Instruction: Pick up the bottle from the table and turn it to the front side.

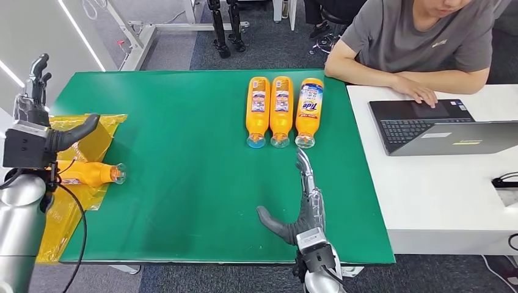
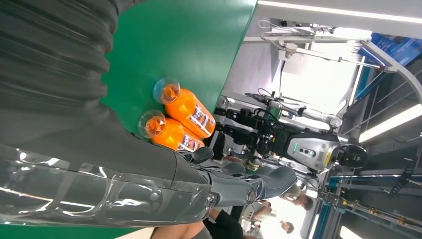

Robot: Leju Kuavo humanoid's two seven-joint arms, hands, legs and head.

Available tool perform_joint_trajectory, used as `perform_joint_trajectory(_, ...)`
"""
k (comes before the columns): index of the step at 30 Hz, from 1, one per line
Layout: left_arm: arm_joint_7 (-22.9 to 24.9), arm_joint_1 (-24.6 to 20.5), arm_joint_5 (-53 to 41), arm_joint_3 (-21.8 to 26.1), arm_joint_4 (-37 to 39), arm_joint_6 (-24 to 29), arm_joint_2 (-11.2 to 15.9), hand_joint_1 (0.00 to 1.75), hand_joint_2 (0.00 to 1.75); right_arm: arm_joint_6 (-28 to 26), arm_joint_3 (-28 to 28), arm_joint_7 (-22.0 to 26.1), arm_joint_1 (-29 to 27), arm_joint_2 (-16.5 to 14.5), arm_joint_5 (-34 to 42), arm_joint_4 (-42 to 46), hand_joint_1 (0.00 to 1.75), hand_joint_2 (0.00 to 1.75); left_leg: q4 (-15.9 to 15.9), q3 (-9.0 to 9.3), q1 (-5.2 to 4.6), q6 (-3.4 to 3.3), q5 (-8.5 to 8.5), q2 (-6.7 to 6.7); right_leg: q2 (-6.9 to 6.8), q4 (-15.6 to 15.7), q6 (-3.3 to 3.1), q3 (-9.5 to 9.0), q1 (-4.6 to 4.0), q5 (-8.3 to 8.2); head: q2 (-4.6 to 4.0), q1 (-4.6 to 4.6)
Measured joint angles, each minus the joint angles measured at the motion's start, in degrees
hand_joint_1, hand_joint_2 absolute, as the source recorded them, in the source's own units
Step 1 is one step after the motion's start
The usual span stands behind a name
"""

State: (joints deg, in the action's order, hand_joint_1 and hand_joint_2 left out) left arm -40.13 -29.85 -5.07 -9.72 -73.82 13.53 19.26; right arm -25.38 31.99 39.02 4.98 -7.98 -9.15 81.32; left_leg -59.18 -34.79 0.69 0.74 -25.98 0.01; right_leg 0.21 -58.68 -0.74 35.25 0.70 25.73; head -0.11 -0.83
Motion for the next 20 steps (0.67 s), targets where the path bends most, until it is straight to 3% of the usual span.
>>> perform_joint_trajectory(5, -0.1, 5.1, 7.5, -0.7, -7.1, 2.9, -12.0, 0.0, 1.75, -2.0, 0.7, 0.2, 0.4, 0.0, 0.5, 0.7, 0.0, 1.75, 0.0, -0.01, -0.06, -0.07, -0.05, -0.07, -0.07, 0.1, 0.06, -0.09, 0.03, 0.03, 0.0, 0.03)
perform_joint_trajectory(9, -0.1, 8.7, 7.7, -4.1, -8.4, 3.0, -18.8, 0.0, 1.75, -2.6, 1.2, 0.1, 0.3, 0.1, 0.1, 2.0, 0.0, 1.75, 0.0, -0.03, -0.06, -0.1, -0.08, -0.03, -0.04, 0.1, 0.06, -0.08, 0.04, 0.02, 0.0, 0.03)
perform_joint_trajectory(14, -0.1, 10.9, 6.4, -6.7, -9.4, 4.3, -23.0, 0.0, 1.75, -2.9, 1.3, 0.1, -0.1, 0.4, 0.5, 2.6, 0.0, 1.75, 0.0, 0.0, -0.04, -0.11, -0.08, -0.01, -0.03, 0.1, 0.05, -0.07, 0.04, 0.02, 0.0, 0.0)
perform_joint_trajectory(20, -0.1, 15.1, 5.1, -11.3, -14.6, 12.7, -26.9, 0.0, 1.75, -1.7, 1.6, 0.8, -1.6, 0.7, 1.8, 3.0, 0.0, 1.75, 0.0, -0.04, -0.02, -0.1, -0.09, 0.04, 0.01, 0.1, 0.05, -0.04, 0.03, 0.03, 0.0, 0.0)
